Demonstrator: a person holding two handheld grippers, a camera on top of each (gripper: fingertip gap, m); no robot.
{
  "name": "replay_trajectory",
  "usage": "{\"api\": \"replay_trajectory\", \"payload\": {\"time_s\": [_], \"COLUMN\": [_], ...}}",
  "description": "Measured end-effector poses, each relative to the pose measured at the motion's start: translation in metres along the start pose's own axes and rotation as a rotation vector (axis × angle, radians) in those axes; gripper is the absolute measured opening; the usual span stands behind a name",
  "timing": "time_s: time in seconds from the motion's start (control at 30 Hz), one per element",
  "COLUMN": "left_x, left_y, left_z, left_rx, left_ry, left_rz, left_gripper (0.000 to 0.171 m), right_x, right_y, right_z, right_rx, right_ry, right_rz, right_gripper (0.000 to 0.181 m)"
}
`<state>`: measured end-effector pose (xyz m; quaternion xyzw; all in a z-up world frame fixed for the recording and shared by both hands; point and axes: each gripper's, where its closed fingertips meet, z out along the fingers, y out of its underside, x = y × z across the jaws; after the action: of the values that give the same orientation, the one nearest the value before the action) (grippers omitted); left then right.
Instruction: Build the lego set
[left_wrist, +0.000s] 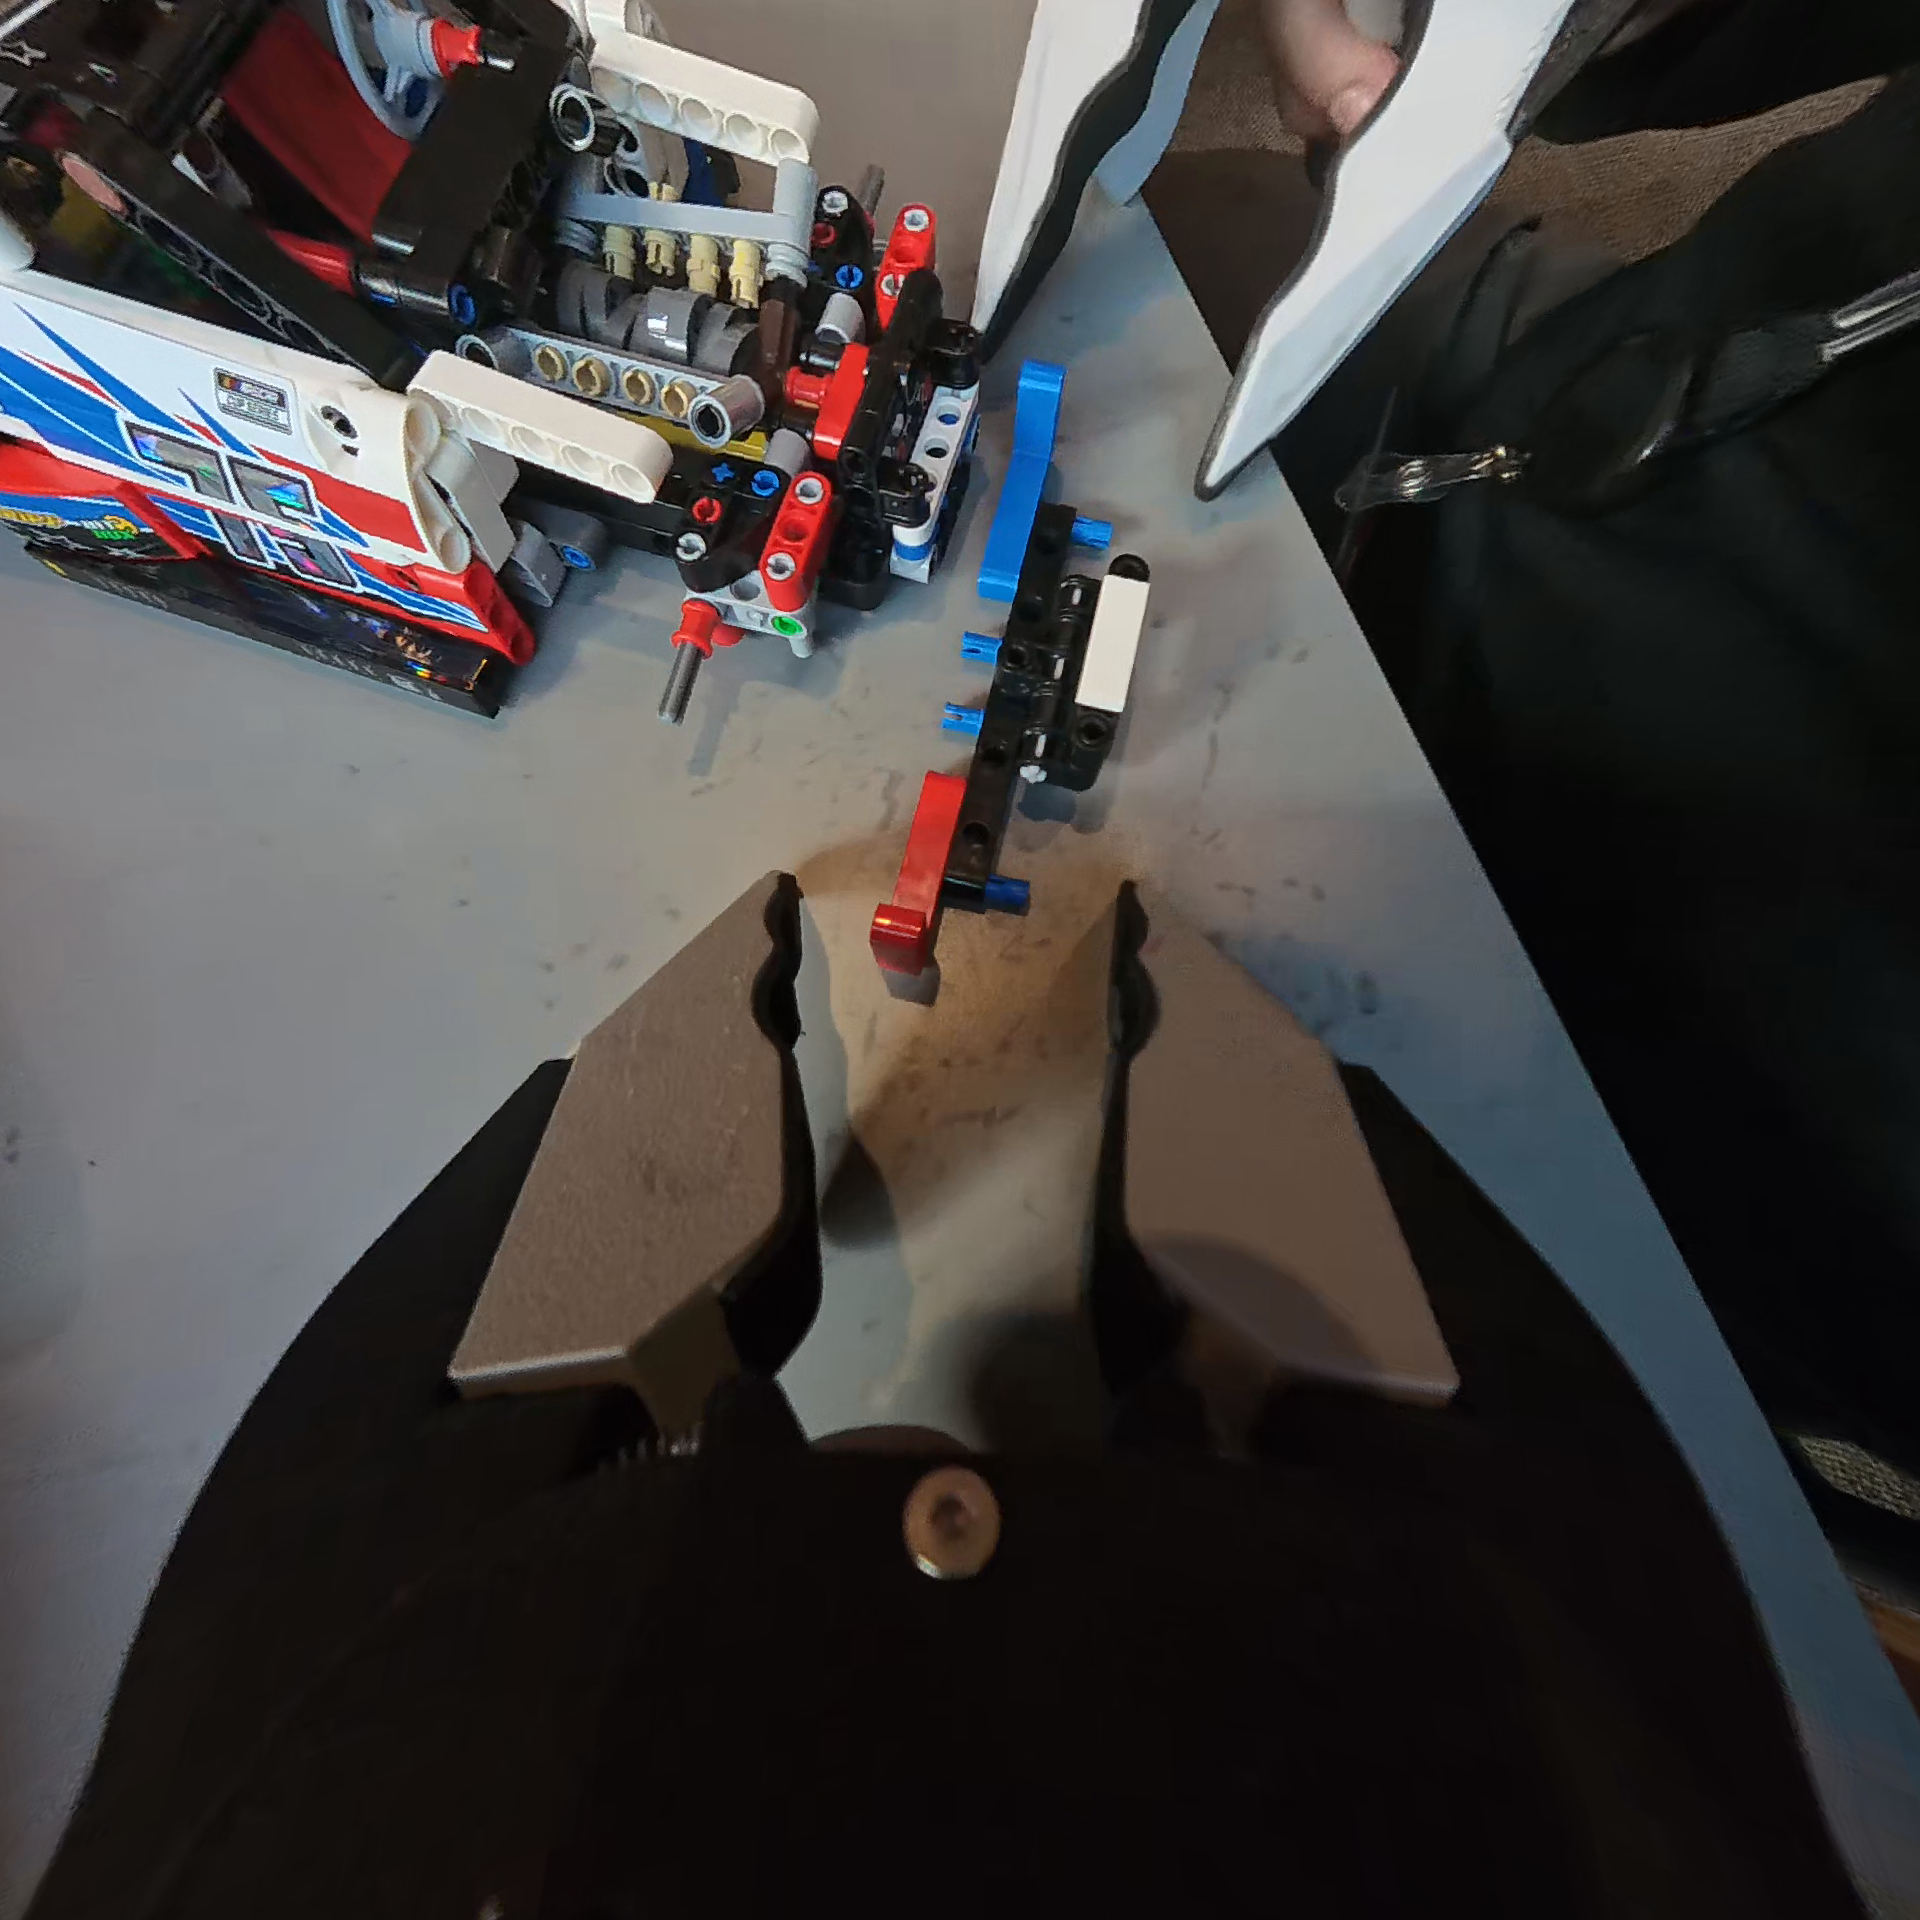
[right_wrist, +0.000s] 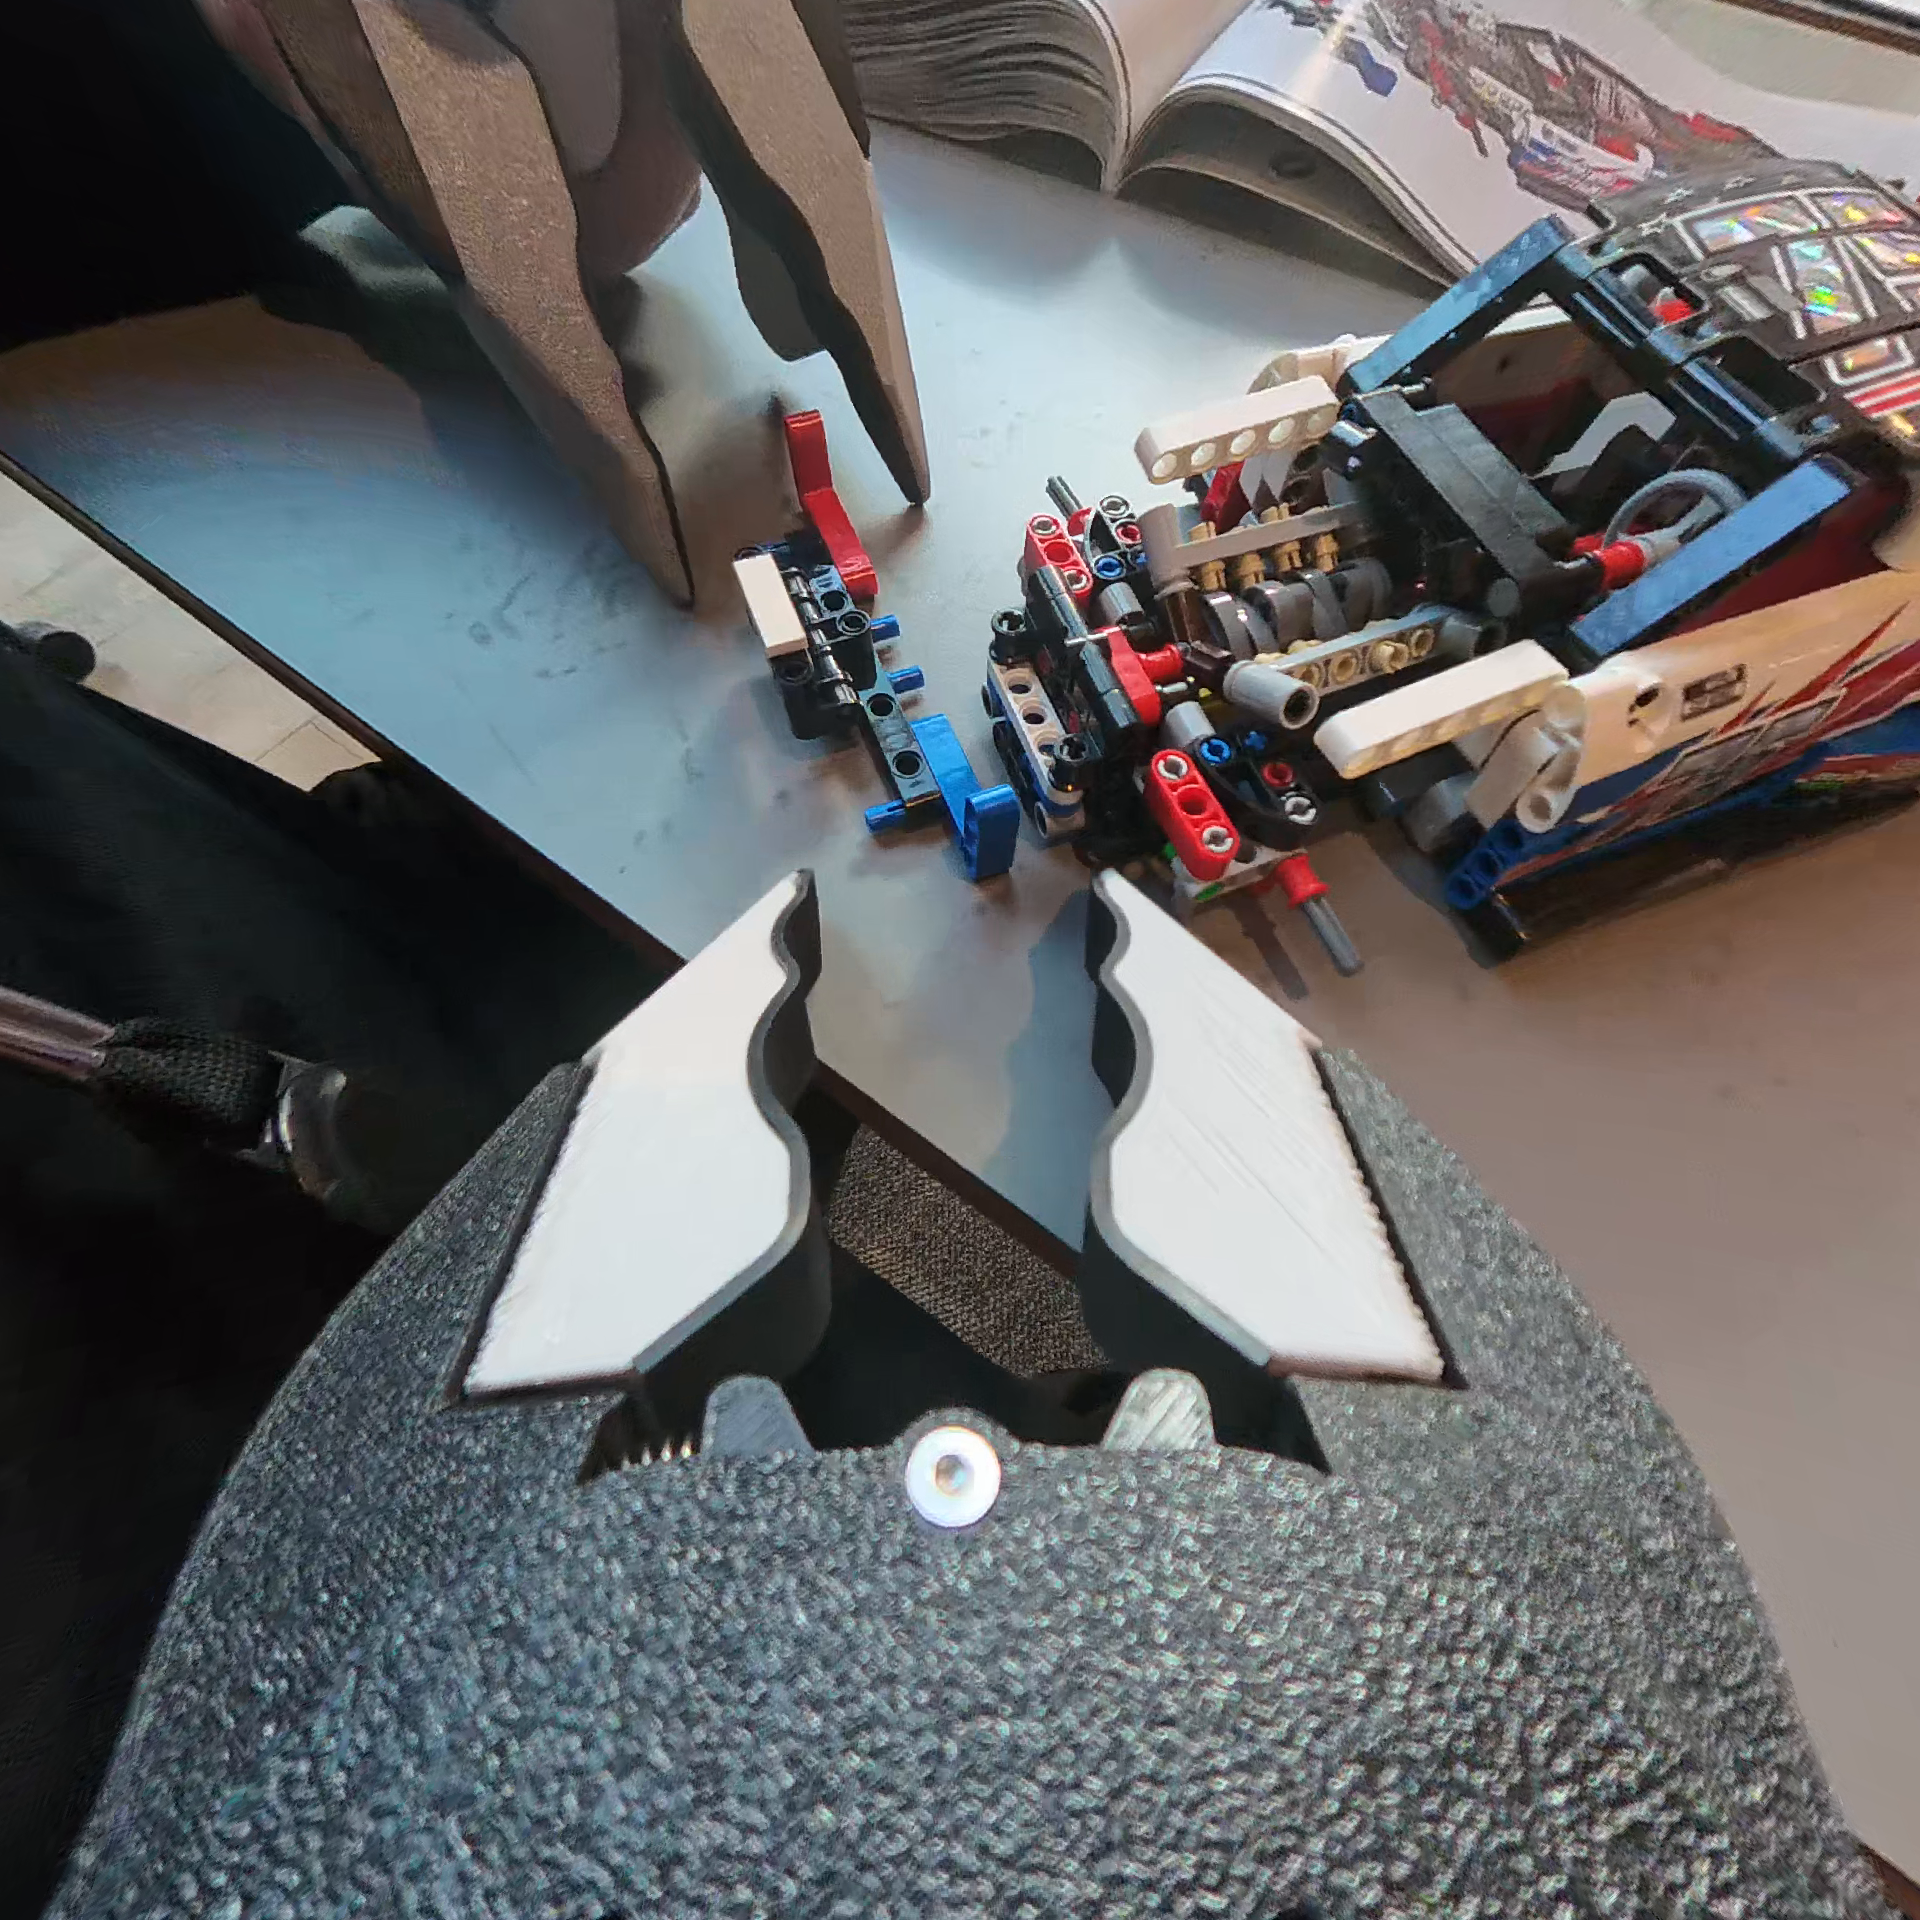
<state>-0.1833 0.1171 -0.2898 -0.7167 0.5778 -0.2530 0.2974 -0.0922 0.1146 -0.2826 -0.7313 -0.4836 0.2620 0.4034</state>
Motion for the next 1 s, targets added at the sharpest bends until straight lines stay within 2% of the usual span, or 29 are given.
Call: {"api": "replay_trajectory", "payload": {"time_s": [0.17, 0.33, 0.5, 0.63, 0.83, 1.0], "left_x": [0.003, 0.006, 0.006, 0.000, -0.001, 0.002], "left_y": [-0.006, -0.012, -0.003, 0.004, 0.001, -0.001], "left_z": [0.006, 0.013, 0.004, -0.004, 0.000, 0.002], "left_rx": [0.002, 0.003, -0.007, -0.006, -0.002, -0.002], "left_ry": [0.002, 0.004, 0.001, -0.021, -0.026, -0.020], "left_rz": [0.004, 0.010, 0.015, -0.015, -0.023, -0.016], "left_gripper": [0.061, 0.056, 0.065, 0.065, 0.065, 0.065], "right_x": [-0.006, -0.004, -0.001, 0.003, 0.000, -0.003], "right_y": [-0.003, -0.001, -0.005, -0.008, -0.005, -0.006], "right_z": [0.006, 0.007, 0.001, -0.004, 0.003, 0.008], "right_rx": [-0.008, -0.036, -0.015, -0.001, -0.022, -0.019], "right_ry": [0.017, 0.069, 0.057, 0.050, 0.014, 0.015], "right_rz": [-0.009, -0.043, -0.034, -0.062, -0.037, -0.037], "right_gripper": [0.050, 0.036, 0.041, 0.042, 0.050, 0.049]}}
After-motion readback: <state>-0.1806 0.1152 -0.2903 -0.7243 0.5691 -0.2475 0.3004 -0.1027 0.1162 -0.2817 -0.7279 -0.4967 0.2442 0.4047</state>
